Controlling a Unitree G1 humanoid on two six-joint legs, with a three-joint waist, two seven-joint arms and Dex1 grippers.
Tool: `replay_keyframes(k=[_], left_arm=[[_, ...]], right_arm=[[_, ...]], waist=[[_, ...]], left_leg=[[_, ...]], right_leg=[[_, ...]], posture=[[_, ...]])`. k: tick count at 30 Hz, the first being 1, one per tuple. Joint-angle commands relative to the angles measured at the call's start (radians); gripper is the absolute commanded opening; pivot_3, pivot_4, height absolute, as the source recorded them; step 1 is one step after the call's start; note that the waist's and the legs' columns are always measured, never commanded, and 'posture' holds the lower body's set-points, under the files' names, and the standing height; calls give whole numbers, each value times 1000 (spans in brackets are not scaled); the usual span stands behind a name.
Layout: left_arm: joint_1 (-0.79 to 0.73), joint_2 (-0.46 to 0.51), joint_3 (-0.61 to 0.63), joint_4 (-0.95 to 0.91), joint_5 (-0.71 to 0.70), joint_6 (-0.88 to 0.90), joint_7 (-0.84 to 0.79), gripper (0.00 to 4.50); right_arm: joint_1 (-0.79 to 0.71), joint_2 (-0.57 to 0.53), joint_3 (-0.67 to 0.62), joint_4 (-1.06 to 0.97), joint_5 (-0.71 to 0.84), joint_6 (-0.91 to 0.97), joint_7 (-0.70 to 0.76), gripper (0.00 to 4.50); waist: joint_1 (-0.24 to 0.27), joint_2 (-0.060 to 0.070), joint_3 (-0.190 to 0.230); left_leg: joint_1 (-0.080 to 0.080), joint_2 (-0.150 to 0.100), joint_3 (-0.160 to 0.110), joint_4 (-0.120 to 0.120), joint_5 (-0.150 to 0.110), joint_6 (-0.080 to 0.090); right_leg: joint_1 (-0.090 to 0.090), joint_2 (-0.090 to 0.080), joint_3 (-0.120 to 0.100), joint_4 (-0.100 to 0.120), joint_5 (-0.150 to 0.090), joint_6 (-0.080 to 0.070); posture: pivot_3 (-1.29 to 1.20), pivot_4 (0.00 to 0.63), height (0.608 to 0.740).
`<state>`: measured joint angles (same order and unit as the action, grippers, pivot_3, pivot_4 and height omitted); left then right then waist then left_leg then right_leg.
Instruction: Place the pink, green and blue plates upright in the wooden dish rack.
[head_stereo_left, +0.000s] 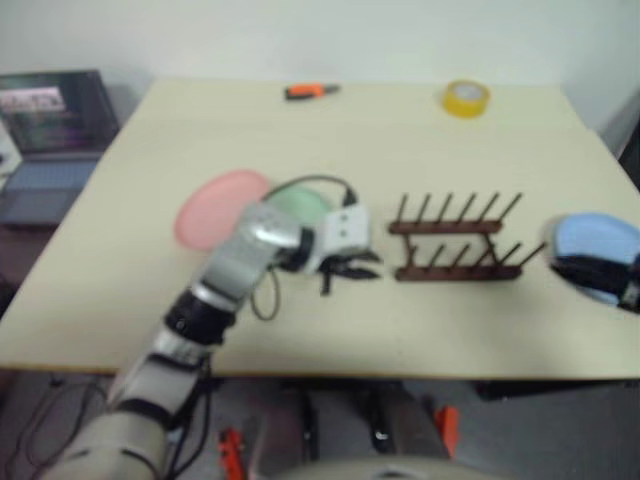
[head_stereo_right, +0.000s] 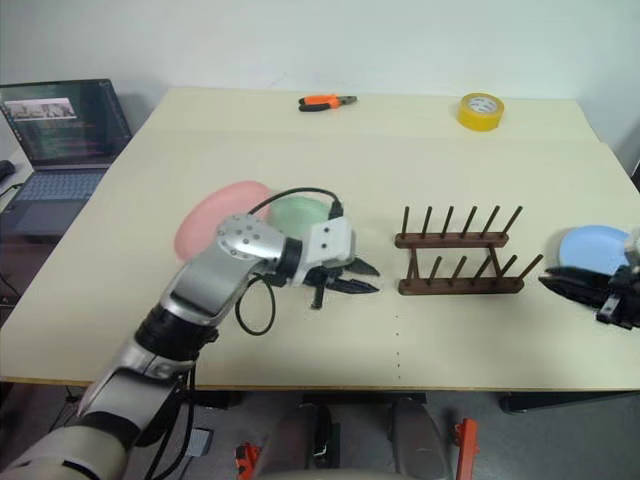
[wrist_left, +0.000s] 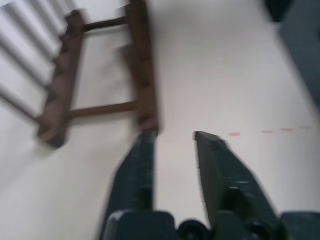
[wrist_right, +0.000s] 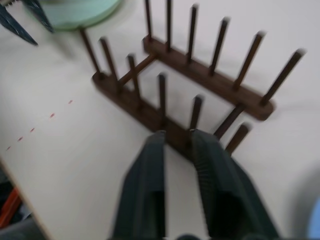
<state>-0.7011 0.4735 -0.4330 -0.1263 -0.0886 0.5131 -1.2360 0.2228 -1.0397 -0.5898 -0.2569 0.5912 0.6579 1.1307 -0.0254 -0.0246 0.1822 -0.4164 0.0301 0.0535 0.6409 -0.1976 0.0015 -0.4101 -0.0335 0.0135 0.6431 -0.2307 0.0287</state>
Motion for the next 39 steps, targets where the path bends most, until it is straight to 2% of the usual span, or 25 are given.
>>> replay_keyframes(k=[1,5,8,17,29,33,39], left_arm=[[7,-33,-41,-17,3,-7,27,37],[22,-109,-122,39,59,-21,100,37],[22,-162,-126,94,74,-14,161,37],[4,-240,-149,234,170,-53,298,37],[22,-303,-142,273,186,-53,353,37],[3,-319,-132,329,210,-75,400,37],[1,-345,-128,373,230,-89,455,37]], right_arm=[[9,15,47,-7,-49,-15,-40,0],[-10,57,127,37,-115,-43,-109,0],[-35,85,161,59,-149,-86,-143,0],[-117,197,267,146,-239,-181,-256,0],[-191,286,356,207,-281,-211,-310,0],[-219,358,400,250,-345,-319,-379,0],[-277,429,390,308,-372,-432,-449,0]], waist=[[0,0,0],[0,-1,0],[-2,-1,0],[-1,0,0],[-2,0,0],[-6,-1,0],[-7,-1,-1]], left_leg=[[0,0,0,1,0,0],[-1,-3,0,3,0,1],[-1,-3,-1,3,0,1],[-1,-2,-3,2,0,1],[-1,-1,-2,2,0,1],[0,-1,-3,2,0,1],[0,-1,-4,3,0,1]], right_leg=[[0,0,0,0,0,0],[1,-2,1,0,0,0],[1,-1,1,0,0,0],[0,2,0,0,0,0],[0,1,1,0,0,0],[0,3,1,1,0,0],[1,3,2,1,0,0]], posture=[[0,150,740],[0,150,740],[0,150,740],[0,150,740],[0,150,740],[0,150,740],[0,150,740]])
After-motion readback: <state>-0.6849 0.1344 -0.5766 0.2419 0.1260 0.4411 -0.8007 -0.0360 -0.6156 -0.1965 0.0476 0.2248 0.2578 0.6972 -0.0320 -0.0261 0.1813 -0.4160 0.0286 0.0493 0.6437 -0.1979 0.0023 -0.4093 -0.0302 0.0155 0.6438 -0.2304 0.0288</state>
